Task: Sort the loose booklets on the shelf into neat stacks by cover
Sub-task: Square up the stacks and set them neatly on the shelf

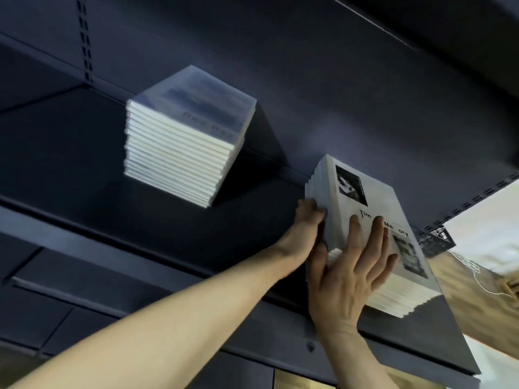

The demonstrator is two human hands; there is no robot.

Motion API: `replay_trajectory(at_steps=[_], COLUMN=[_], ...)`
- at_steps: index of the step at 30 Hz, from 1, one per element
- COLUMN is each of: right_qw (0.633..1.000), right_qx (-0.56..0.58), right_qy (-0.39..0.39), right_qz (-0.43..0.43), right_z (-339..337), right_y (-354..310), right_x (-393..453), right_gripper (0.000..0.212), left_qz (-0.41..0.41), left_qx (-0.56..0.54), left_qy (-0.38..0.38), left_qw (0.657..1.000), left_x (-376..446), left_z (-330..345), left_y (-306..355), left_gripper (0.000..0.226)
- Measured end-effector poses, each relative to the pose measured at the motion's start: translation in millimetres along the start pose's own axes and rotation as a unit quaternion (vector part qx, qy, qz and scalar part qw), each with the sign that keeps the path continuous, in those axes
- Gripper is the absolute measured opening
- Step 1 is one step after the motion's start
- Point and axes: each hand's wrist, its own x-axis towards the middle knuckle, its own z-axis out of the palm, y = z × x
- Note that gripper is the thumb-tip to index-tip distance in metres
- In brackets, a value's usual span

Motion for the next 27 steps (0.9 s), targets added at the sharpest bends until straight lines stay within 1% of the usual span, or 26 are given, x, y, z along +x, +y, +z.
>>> replay_trajectory(at_steps=[1, 3, 5, 6, 7, 8, 10, 12, 14, 18, 19, 21, 23, 27], right_qw=[1.0, 1.0, 0.999, 0.999, 0.999, 0.999, 0.999, 0.999, 1.0, 1.0, 0.999, 0.999, 0.999, 0.999], right_qx=[0.0, -0.015, -0.033, -0.036, -0.038, -0.037, -0.034, -0.028, -0.019, -0.027, -0.03, -0.033, -0.03, -0.024], right_qy=[0.002, -0.004, -0.014, -0.017, -0.017, -0.015, -0.005, 0.0, 0.004, -0.003, -0.007, -0.023, -0.031, -0.033], right_qz=[-0.001, -0.006, -0.015, -0.02, -0.024, -0.027, -0.026, -0.015, -0.009, -0.007, -0.009, -0.014, -0.017, -0.015], right_z=[0, 2, 2, 3, 4, 4, 5, 3, 2, 2, 2, 3, 4, 3], right_y=[0, 3, 6, 7, 8, 8, 6, 3, 1, 4, 4, 5, 5, 4], right_x=[-1, -2, -2, -2, -2, -2, -2, -1, -1, -1, -1, -1, -2, 0], right_gripper=[0.062, 0.07, 0.076, 0.075, 0.074, 0.071, 0.066, 0.066, 0.071, 0.087, 0.091, 0.097, 0.098, 0.095], left_qz=[0.013, -0.008, -0.026, -0.034, -0.042, -0.048, -0.047, -0.047, -0.046, -0.052, -0.058, -0.058, -0.063, -0.075], left_qx=[0.026, 0.059, 0.063, 0.059, 0.044, 0.029, 0.016, 0.025, 0.045, 0.051, 0.047, 0.04, 0.044, 0.051], left_qy=[0.02, 0.049, 0.057, 0.067, 0.074, 0.08, 0.067, 0.047, 0.047, 0.059, 0.061, 0.073, 0.065, 0.064], left_qw=[0.999, 0.997, 0.996, 0.995, 0.995, 0.995, 0.997, 0.997, 0.997, 0.996, 0.995, 0.995, 0.995, 0.994], left_x=[8, 35, 50, 56, 62, 68, 72, 70, 75, 98, 103, 110, 114, 119], left_z=[-1, 3, 10, 13, 16, 18, 16, 11, 6, 3, 4, 8, 7, 5], left_y=[6, 14, 17, 12, 7, 0, -2, 9, 19, 21, 19, 18, 18, 19], left_gripper=[0.052, 0.071, 0.09, 0.095, 0.094, 0.087, 0.076, 0.081, 0.09, 0.106, 0.107, 0.098, 0.089, 0.089])
